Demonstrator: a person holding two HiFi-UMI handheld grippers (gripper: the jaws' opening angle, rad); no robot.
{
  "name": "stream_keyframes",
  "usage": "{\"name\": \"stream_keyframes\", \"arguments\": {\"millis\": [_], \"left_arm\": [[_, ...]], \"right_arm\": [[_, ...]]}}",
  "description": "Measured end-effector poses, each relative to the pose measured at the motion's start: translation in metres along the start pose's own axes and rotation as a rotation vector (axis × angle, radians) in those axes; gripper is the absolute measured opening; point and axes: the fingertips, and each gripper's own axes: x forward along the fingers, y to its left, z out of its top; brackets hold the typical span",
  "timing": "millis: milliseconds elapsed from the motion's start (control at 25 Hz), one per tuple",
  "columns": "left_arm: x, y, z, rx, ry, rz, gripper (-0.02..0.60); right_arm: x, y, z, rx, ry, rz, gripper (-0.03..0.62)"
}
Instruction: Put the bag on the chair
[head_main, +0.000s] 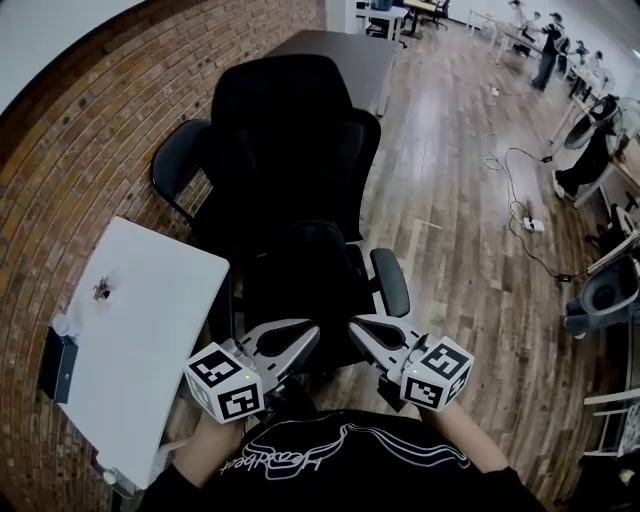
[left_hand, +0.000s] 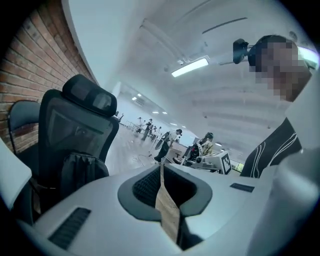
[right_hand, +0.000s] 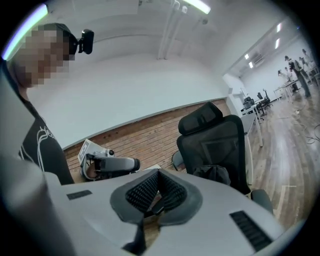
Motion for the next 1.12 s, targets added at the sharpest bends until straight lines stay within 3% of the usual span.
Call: {"name": "stream_keyframes", "arguments": {"millis": [240, 520, 840, 1120], "left_arm": [[-0.004, -0.034, 0.001, 0.052, -0.029, 0.046, 0.043], [-0.005, -0.059, -0.009, 0.069, -0.054, 0.053, 0.043], [0.000, -0.067, -0.027, 0.117, -0.018, 0.082, 0.043], [-0.001, -0.065, -0.034, 0.094, -0.015, 0.086, 0.043]], "right_arm": [[-0.033, 0.028, 0.017, 0.028, -0.055, 0.068, -0.005], [-0.058, 0.041, 0.009, 0.002, -0.055, 0.064, -0.005], [-0.072, 0.040, -0.004, -0.005, -0.032, 0.035, -0.006], [-0.073, 0.037, -0.016, -0.003, -0.004, 0.020, -0.005]]}}
